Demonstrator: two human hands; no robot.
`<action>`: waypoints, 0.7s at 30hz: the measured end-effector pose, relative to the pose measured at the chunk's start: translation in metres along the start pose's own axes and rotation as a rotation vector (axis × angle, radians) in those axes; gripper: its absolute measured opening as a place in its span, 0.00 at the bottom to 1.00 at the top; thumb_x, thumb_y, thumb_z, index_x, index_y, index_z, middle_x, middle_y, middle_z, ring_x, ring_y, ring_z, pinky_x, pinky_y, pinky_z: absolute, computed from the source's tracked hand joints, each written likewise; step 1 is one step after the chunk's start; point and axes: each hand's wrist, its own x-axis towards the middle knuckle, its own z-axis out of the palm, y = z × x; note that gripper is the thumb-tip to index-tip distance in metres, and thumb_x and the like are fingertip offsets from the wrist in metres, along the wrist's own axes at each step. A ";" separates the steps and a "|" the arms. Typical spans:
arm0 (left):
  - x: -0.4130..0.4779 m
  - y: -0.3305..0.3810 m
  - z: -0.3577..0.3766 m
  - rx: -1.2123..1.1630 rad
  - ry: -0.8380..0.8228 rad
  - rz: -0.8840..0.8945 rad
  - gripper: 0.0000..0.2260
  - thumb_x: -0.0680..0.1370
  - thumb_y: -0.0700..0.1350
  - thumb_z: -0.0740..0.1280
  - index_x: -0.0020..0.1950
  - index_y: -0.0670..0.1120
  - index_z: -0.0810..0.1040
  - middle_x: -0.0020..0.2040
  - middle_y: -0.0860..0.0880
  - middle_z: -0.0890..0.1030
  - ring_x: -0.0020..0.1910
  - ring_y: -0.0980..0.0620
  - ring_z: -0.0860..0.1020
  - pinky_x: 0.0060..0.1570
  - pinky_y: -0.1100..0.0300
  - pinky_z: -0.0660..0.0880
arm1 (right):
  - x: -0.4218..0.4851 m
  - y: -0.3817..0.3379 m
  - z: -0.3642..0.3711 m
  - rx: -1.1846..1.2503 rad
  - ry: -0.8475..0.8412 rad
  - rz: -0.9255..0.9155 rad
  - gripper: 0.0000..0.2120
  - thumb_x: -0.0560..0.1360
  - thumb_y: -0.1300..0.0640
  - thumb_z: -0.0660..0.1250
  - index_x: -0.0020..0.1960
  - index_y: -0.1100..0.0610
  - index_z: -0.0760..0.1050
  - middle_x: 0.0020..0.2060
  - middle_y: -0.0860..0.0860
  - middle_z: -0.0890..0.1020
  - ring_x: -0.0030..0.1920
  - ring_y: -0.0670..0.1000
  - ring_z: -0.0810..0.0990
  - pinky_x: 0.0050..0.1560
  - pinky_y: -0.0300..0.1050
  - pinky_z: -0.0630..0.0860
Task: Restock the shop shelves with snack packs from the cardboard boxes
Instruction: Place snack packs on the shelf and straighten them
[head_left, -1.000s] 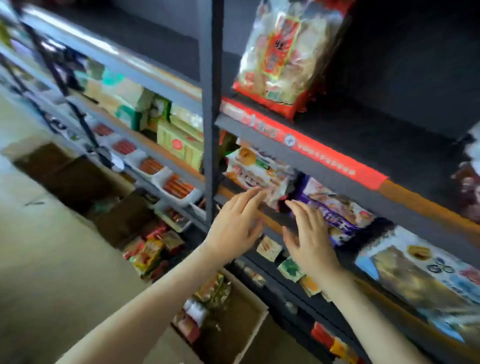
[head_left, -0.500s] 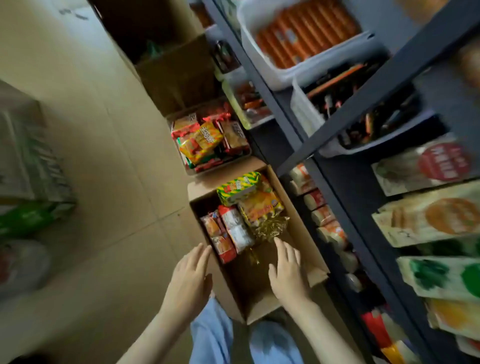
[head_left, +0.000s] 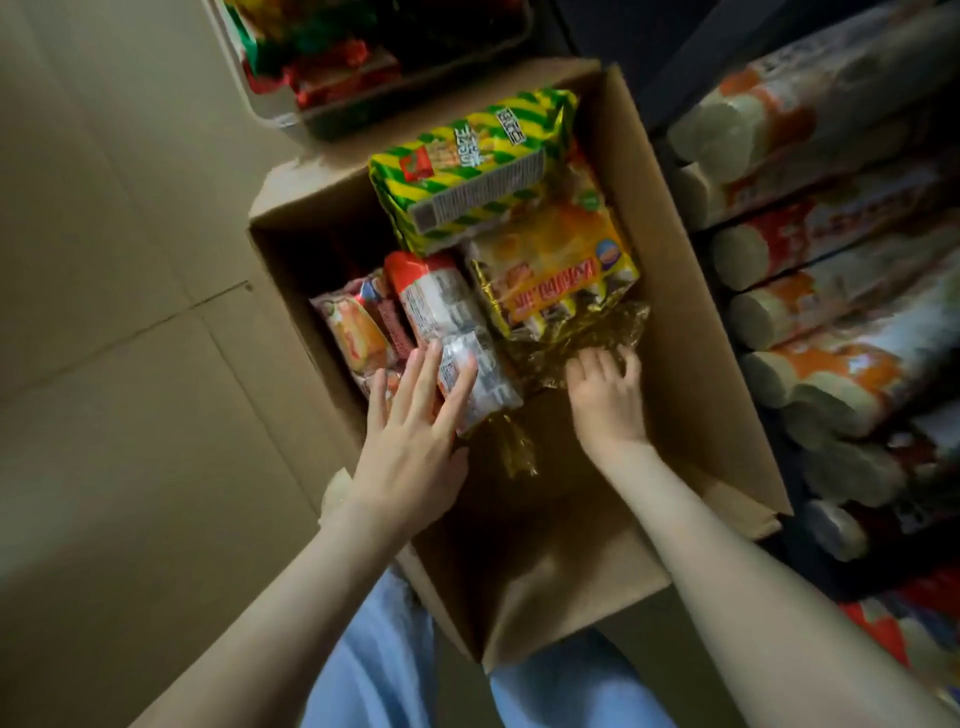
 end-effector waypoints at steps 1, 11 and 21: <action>-0.002 0.001 0.004 -0.004 -0.009 0.007 0.45 0.64 0.46 0.77 0.77 0.45 0.60 0.75 0.35 0.60 0.75 0.38 0.55 0.70 0.36 0.52 | 0.003 0.003 0.000 0.022 0.082 -0.001 0.13 0.64 0.72 0.67 0.48 0.65 0.80 0.43 0.60 0.82 0.48 0.60 0.81 0.63 0.58 0.65; 0.005 0.030 -0.035 0.009 0.033 0.055 0.47 0.63 0.46 0.78 0.77 0.47 0.58 0.75 0.36 0.61 0.75 0.36 0.59 0.69 0.37 0.51 | -0.009 0.020 -0.031 0.015 -0.193 -0.052 0.55 0.72 0.63 0.69 0.75 0.47 0.27 0.77 0.57 0.37 0.77 0.58 0.37 0.72 0.61 0.36; 0.044 -0.003 0.048 0.212 -0.008 0.298 0.51 0.53 0.57 0.83 0.73 0.47 0.68 0.74 0.38 0.62 0.75 0.41 0.54 0.71 0.35 0.51 | 0.038 0.020 0.040 0.083 0.289 -0.135 0.50 0.65 0.69 0.73 0.78 0.49 0.50 0.76 0.61 0.55 0.76 0.61 0.50 0.73 0.62 0.49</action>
